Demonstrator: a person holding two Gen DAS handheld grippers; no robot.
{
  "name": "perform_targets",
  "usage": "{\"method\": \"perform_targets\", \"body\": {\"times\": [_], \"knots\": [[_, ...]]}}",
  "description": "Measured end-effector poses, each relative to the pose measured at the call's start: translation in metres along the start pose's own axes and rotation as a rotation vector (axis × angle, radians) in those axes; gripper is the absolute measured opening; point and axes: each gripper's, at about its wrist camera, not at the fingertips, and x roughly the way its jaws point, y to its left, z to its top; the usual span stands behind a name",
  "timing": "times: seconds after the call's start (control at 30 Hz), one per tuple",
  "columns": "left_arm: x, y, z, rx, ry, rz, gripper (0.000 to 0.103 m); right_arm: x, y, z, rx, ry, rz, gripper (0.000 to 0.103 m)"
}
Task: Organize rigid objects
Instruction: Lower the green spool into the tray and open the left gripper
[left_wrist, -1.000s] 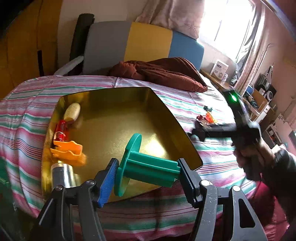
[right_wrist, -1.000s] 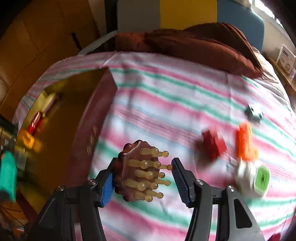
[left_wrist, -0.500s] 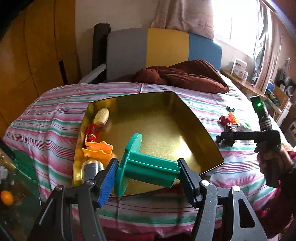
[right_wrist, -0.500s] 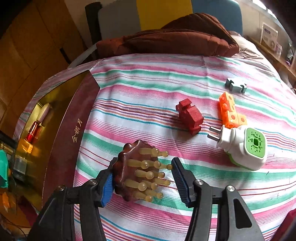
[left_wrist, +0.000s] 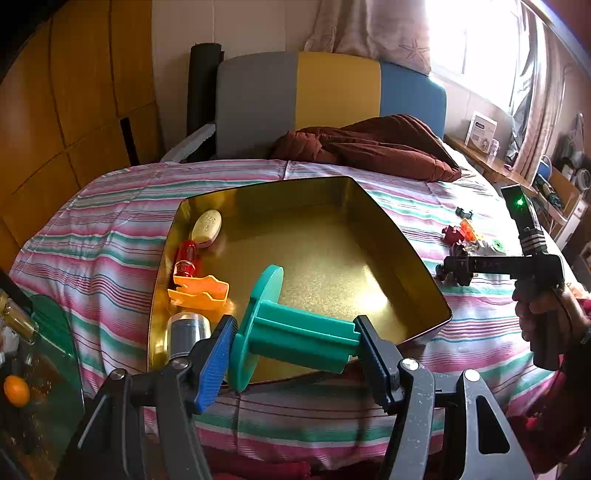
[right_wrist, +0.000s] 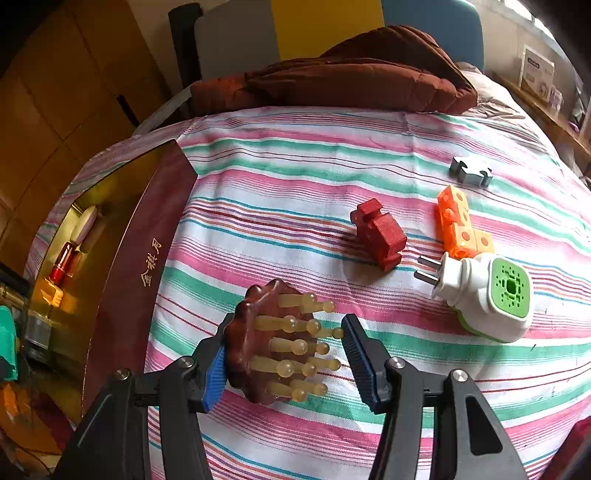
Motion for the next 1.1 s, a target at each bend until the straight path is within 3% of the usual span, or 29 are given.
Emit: {"method": "perform_targets", "body": {"times": [0.23,0.33,0.53,0.7,0.93,1.1], "knots": [[0.002,0.015,0.002,-0.065,0.024,-0.073,0.065,-0.001,0.004,0.000,-0.021,-0.006,-0.014,0.056],[-0.002,0.036,0.010,-0.133,0.023,-0.127,0.065,-0.001,0.003,0.000,-0.019,-0.006,-0.014,0.056],[0.006,0.080,0.037,-0.270,0.022,-0.167,0.065,0.000,0.003,0.000,-0.014,-0.003,-0.012,0.056],[0.043,0.087,0.064,-0.282,0.076,-0.198,0.065,0.000,0.004,0.000,-0.016,-0.002,-0.013,0.056],[0.118,0.088,0.106,-0.266,0.164,-0.173,0.065,0.000,0.003,0.000,-0.011,-0.001,-0.011,0.057],[0.163,0.083,0.126,-0.246,0.209,-0.115,0.065,0.000,0.004,0.000,-0.012,-0.003,-0.010,0.057]]}}
